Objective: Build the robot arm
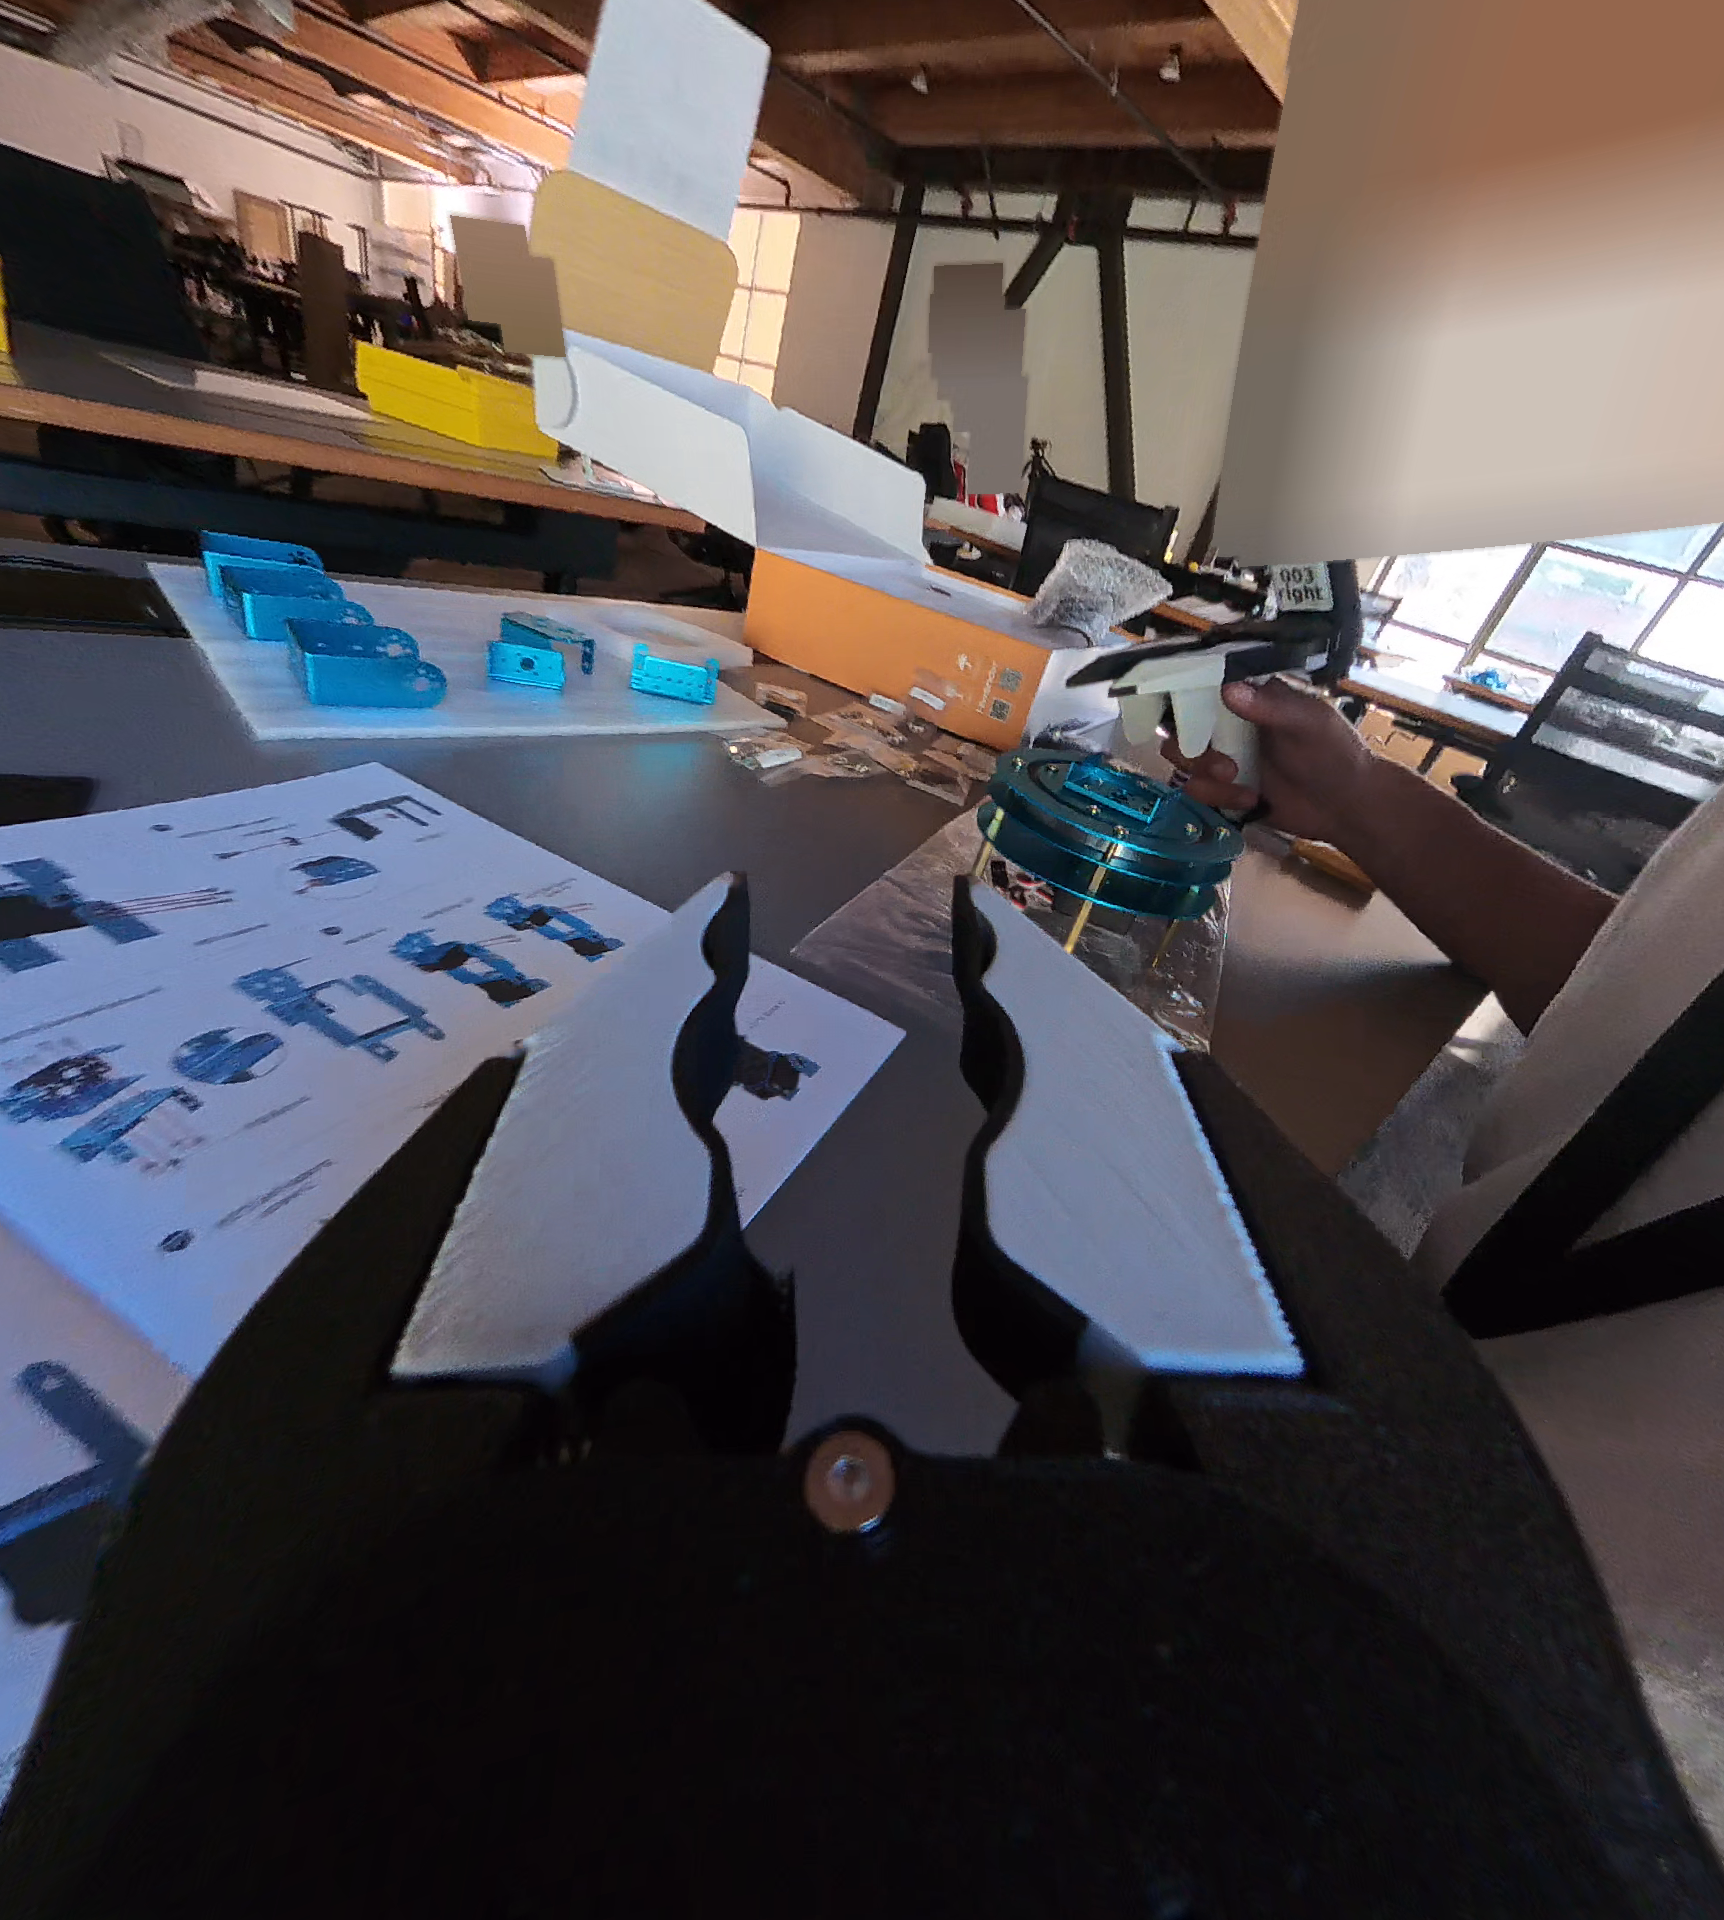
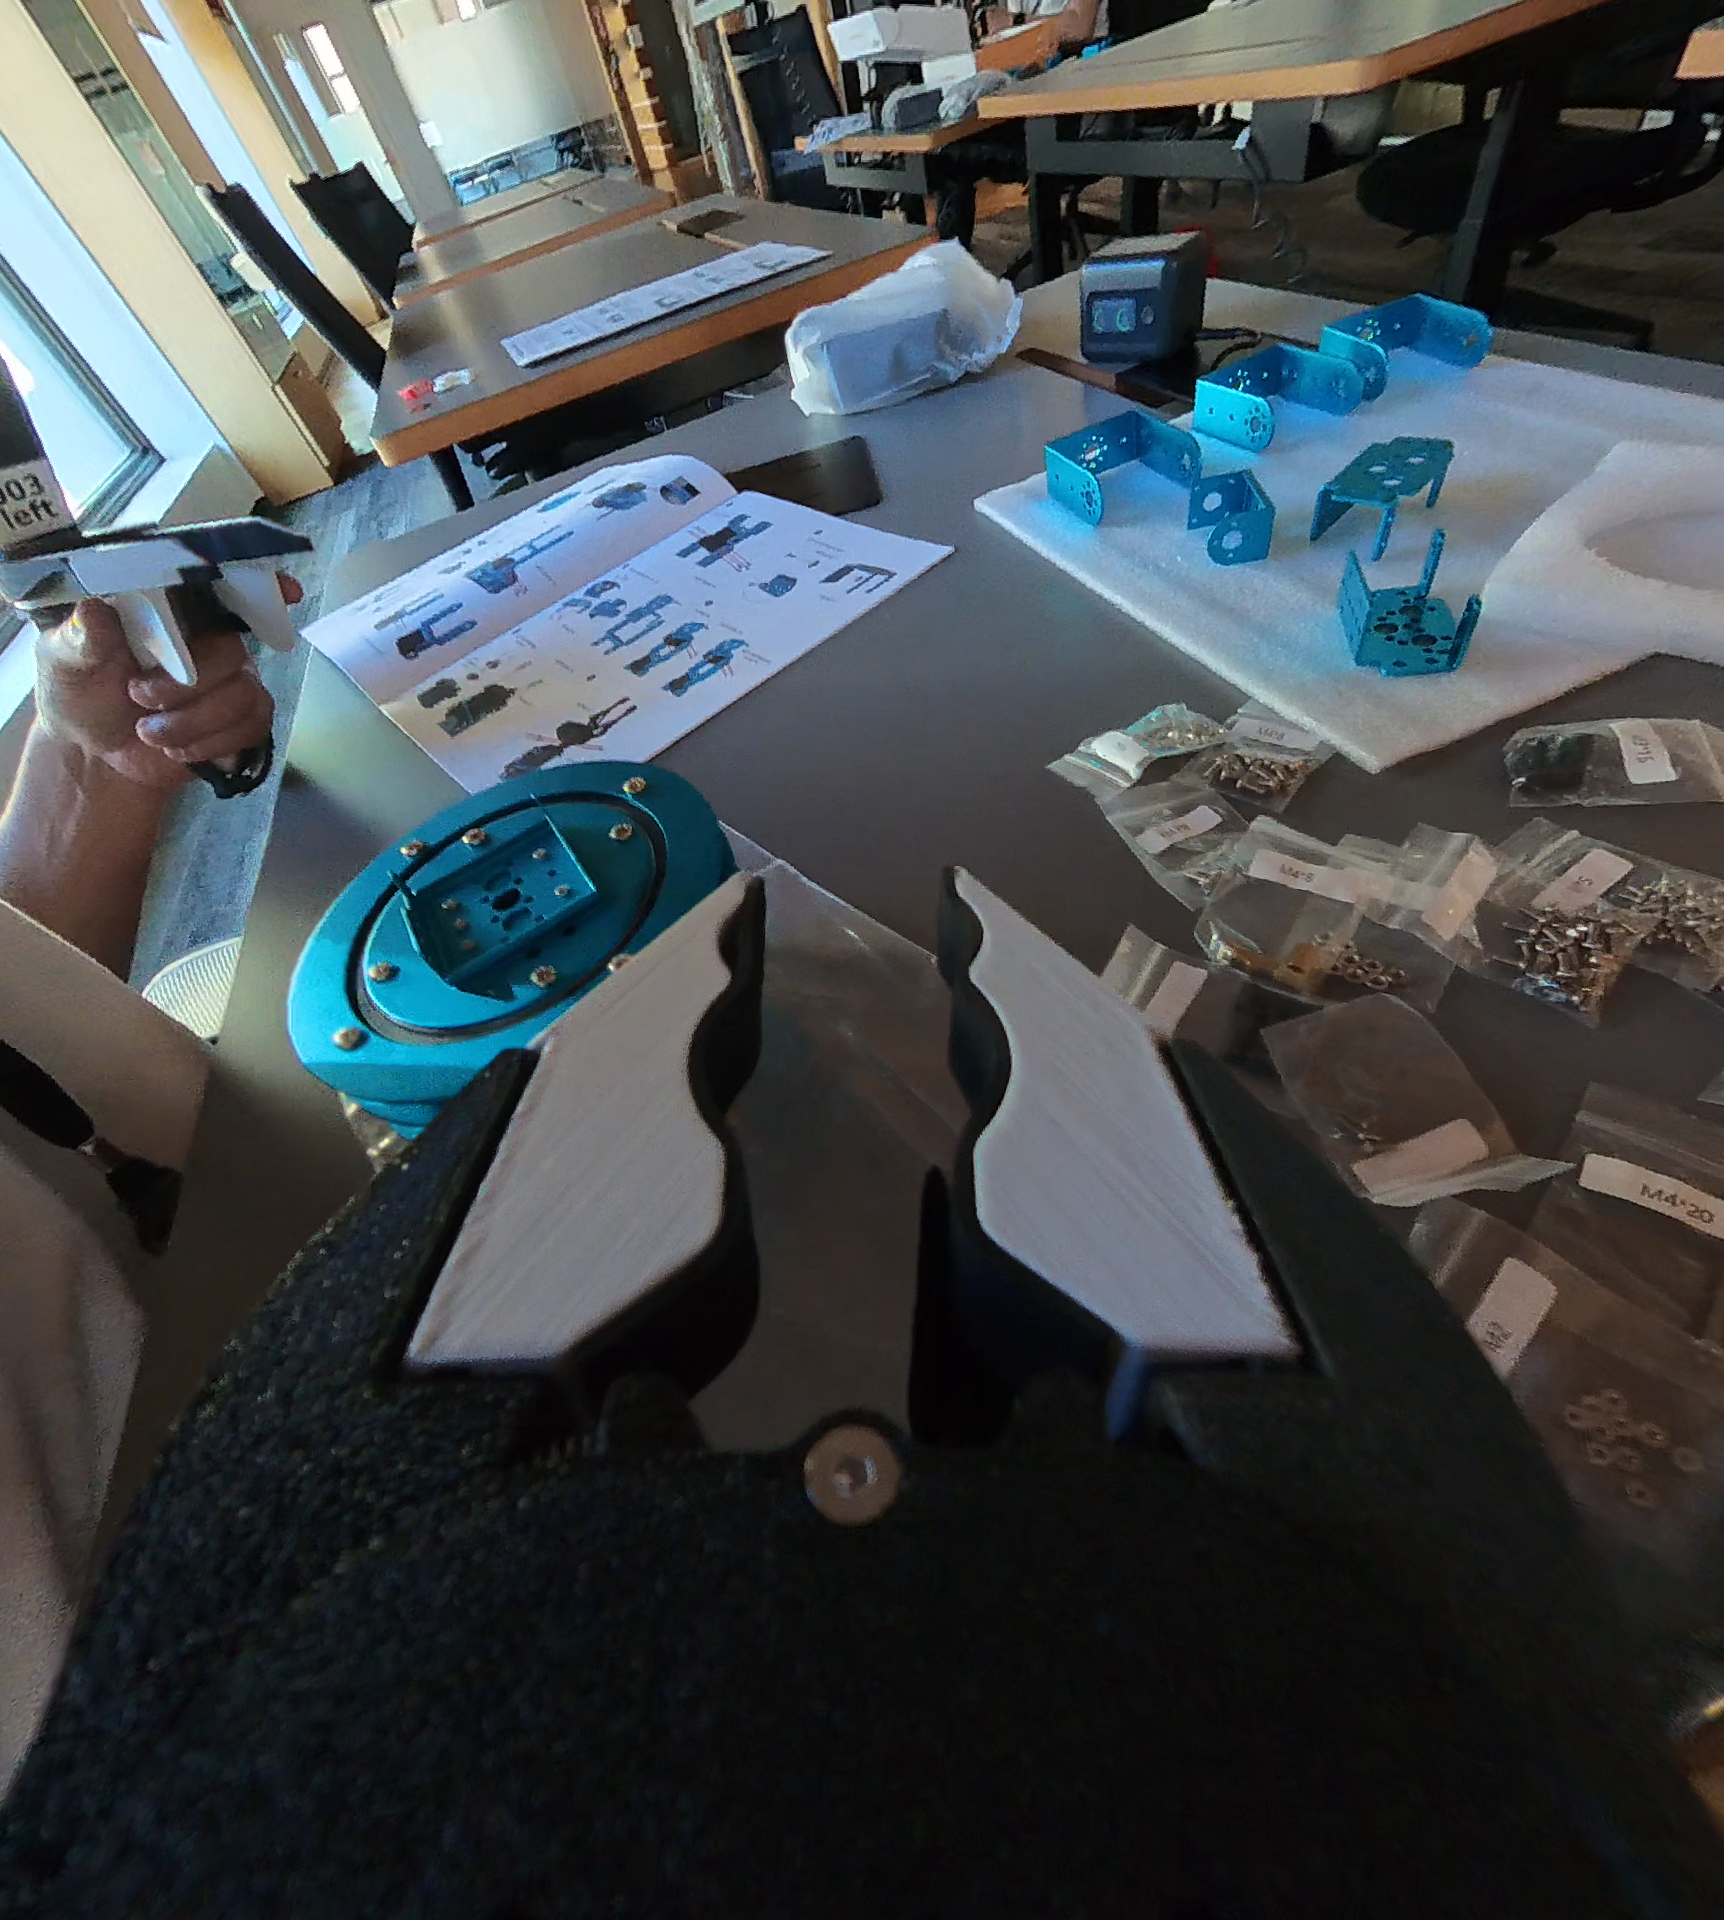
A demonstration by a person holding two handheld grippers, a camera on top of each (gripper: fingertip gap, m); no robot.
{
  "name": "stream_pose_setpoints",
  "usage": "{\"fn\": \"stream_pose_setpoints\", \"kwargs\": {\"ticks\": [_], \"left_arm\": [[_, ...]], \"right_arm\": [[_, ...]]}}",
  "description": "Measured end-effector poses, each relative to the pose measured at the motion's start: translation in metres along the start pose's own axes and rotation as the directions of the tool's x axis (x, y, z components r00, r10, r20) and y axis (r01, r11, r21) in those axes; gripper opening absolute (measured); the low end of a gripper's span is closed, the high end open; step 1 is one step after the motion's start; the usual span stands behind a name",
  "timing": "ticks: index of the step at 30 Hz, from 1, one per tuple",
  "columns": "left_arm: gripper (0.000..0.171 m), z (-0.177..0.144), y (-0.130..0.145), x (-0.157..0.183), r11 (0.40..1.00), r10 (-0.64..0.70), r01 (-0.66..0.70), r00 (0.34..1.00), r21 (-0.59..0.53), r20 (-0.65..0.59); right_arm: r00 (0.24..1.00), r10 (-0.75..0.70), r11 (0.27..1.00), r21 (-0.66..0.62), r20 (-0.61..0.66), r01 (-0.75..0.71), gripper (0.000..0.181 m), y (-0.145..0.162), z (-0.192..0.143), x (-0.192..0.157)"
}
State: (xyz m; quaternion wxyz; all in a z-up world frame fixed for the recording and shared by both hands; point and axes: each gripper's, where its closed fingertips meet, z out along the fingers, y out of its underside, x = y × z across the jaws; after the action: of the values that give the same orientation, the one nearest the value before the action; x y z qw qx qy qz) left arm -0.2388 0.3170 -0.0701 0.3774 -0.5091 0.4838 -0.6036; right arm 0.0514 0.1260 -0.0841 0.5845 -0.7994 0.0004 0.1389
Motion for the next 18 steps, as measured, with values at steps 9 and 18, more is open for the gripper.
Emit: {"fn": "stream_pose_setpoints", "kwargs": {"ticks": [9,18], "left_arm": [[0.038,-0.033,-0.009,-0.013,0.994,-0.009,0.014,0.999,0.106,-0.054],[0.038,-0.045,0.004,-0.030,0.994,-0.037,0.039,0.999,0.106,-0.021]], "right_arm": [[0.992,0.035,0.999,0.029,-0.119,-0.032,0.026,0.007,0.004,-0.005],[0.954,0.098,0.946,0.325,-0.283,-0.001,0.021,-0.028,-0.030,0.028]]}}
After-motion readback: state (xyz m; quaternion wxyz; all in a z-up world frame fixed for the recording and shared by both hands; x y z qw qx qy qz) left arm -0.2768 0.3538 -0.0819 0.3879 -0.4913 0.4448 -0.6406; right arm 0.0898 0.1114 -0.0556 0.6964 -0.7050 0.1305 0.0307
